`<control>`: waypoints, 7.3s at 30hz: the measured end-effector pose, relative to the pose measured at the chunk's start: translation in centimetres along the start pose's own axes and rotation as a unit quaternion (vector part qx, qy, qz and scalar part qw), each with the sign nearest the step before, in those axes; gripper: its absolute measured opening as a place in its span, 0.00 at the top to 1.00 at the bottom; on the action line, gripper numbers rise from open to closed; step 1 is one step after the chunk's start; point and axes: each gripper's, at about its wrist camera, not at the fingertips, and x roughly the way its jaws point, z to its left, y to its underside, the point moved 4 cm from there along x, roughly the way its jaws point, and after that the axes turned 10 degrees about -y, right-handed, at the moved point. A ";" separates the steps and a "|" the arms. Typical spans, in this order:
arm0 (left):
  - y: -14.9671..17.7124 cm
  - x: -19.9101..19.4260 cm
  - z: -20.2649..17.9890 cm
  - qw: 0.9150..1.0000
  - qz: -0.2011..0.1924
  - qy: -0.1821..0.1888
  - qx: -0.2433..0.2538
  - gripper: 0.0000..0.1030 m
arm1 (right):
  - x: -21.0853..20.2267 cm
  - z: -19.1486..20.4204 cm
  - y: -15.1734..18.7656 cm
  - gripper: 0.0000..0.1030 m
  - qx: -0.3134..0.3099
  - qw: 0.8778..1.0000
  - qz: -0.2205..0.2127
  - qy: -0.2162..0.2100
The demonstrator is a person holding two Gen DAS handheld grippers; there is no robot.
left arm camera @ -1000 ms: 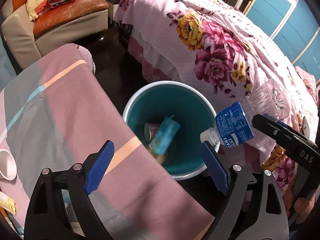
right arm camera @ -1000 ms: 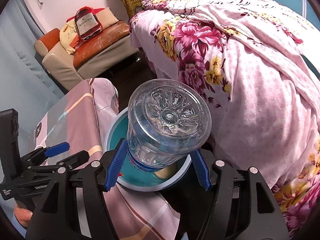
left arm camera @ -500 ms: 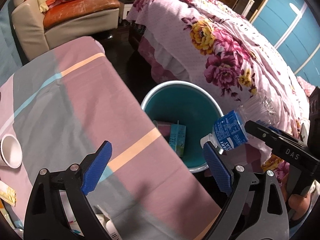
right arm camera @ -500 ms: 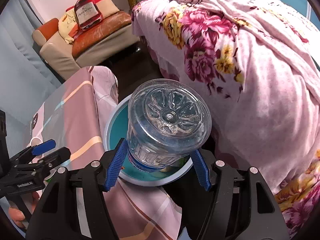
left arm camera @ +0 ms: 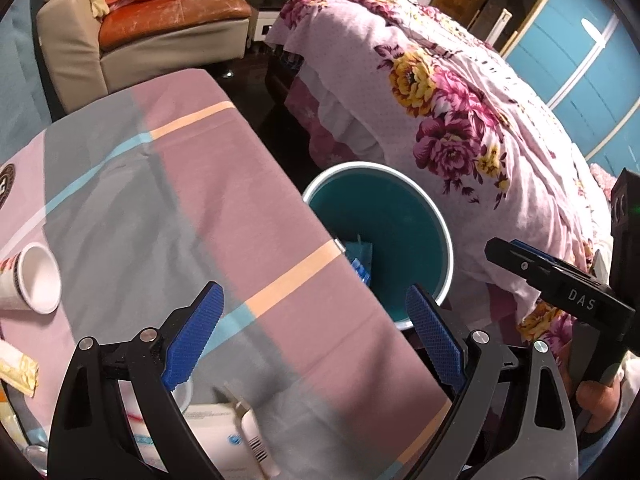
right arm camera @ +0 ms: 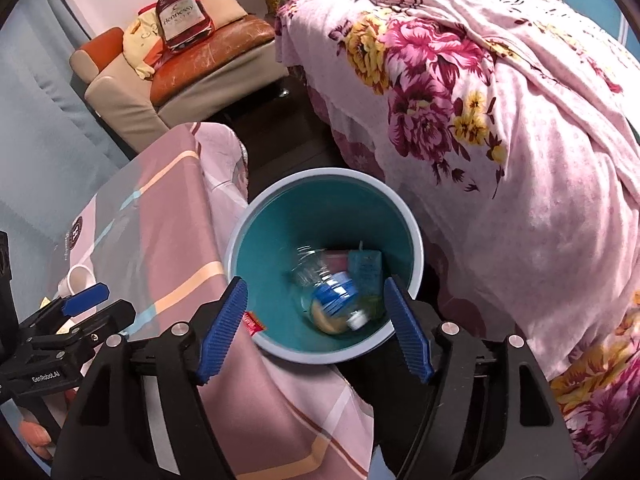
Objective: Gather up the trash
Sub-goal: 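Move both tools back to the table toward the medicine box and small cup, then grasp the white medicine box with right tool while left tool grasps the small white cup, then carry the medicine box and small cup toward the teal bin, then open both tools over the bin to drop the cup and medicine box, then move both tools back to the table toward the cola can and clear packet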
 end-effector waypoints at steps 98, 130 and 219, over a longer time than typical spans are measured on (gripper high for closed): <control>8.6 -0.3 9.7 0.988 0.050 -0.051 0.138 0.08 | 6.1 15.5 6.0 0.37 -0.214 0.957 0.186 -0.069; 3.7 -1.6 3.3 0.996 0.012 -0.047 0.078 0.36 | 1.8 7.3 1.7 0.37 -0.102 0.990 0.066 -0.075; 3.3 -2.4 1.6 0.999 -0.007 -0.005 0.036 0.10 | -0.1 5.2 1.2 0.23 -0.069 0.996 0.064 0.002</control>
